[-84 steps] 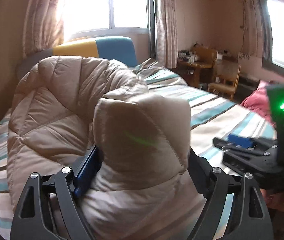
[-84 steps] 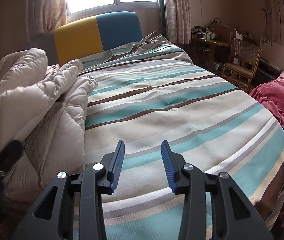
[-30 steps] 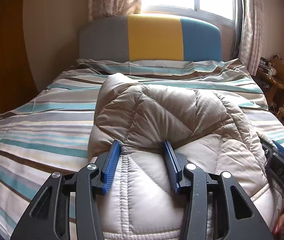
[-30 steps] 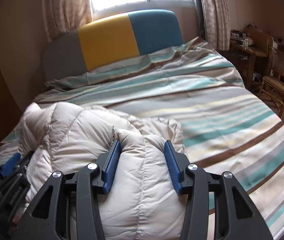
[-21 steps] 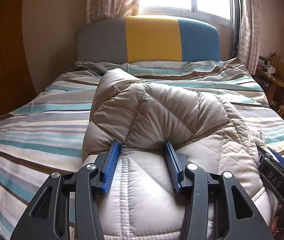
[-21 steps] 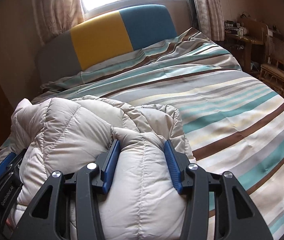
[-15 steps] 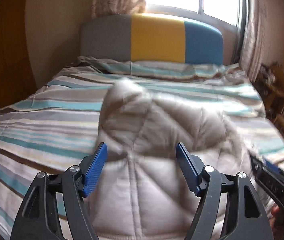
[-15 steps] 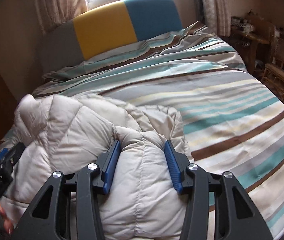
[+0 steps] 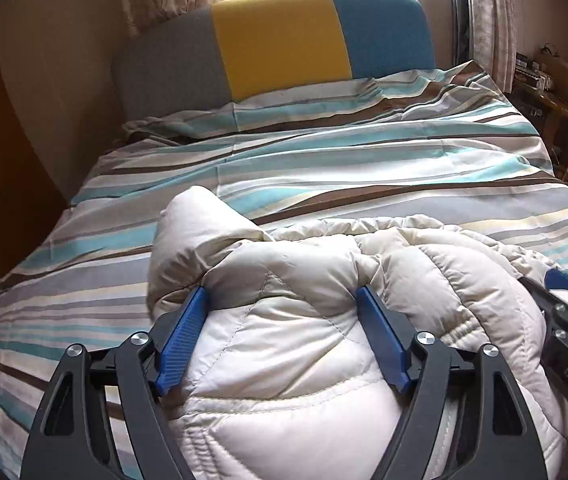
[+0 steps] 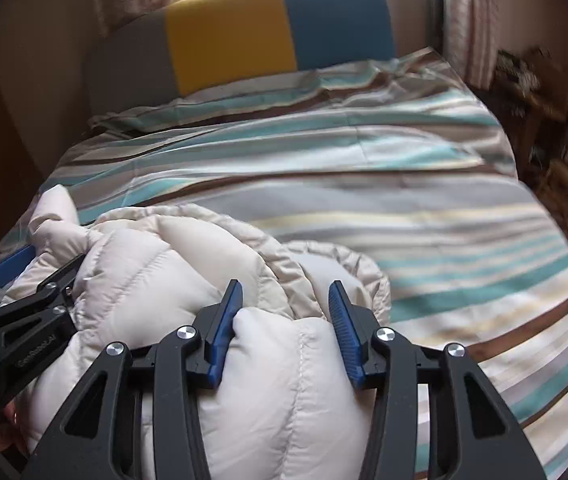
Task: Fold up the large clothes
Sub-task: 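Close both tools on the folded jacket edge and hold it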
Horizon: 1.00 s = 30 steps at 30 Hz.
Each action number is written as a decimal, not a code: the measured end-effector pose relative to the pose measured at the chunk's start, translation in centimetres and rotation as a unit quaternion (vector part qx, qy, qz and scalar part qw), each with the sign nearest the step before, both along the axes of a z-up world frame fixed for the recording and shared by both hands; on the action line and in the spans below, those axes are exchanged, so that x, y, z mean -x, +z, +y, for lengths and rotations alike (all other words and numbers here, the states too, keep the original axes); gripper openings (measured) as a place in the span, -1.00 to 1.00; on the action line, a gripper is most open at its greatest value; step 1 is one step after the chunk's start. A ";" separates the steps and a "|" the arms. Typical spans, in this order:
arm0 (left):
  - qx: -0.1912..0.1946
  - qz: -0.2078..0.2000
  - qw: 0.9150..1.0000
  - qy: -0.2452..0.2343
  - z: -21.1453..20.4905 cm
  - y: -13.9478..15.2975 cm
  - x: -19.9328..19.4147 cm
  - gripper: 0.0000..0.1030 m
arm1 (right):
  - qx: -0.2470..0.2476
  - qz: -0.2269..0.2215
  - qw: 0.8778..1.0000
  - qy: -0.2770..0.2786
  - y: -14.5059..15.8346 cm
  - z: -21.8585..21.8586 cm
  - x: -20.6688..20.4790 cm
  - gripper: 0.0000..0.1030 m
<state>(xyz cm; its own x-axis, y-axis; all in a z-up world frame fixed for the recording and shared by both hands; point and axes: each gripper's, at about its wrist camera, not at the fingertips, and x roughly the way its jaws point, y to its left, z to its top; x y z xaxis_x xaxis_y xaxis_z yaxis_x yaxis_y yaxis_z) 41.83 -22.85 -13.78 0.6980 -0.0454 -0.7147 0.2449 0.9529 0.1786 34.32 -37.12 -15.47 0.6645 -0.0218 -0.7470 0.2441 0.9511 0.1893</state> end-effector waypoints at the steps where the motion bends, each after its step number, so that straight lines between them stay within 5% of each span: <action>1: 0.001 0.003 1.000 0.000 -0.1 -0.2 -0.3 0.52 | -0.008 0.003 1.000 -0.004 -0.4 -0.3 -0.3 -0.14; 16: 0.017 -0.002 1.000 0.018 0.0 -2.4 -1.3 0.61 | 0.037 0.017 0.999 -0.012 -3.2 0.7 -3.0 -0.10; 21: 0.011 -0.004 1.000 0.012 0.7 -0.6 2.6 0.63 | 0.038 0.016 0.999 -0.010 -3.3 0.6 -3.1 -0.10; 24: 0.017 -0.014 1.000 0.019 0.9 0.0 5.2 0.81 | 0.038 0.013 0.999 -0.011 -3.2 0.6 -3.0 -0.09; 30: 0.045 -0.053 0.998 0.007 1.6 -2.3 5.6 0.94 | 0.014 -0.003 1.000 -0.026 -2.1 0.6 0.2 -0.08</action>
<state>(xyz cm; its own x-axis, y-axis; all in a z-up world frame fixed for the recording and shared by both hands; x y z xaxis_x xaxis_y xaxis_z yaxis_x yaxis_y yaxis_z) 36.23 -21.28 -16.05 0.7709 -0.0954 -0.6297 0.2148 0.9697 0.1161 34.15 -36.51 -17.53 0.6666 -0.0769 -0.7414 0.2921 0.9421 0.1649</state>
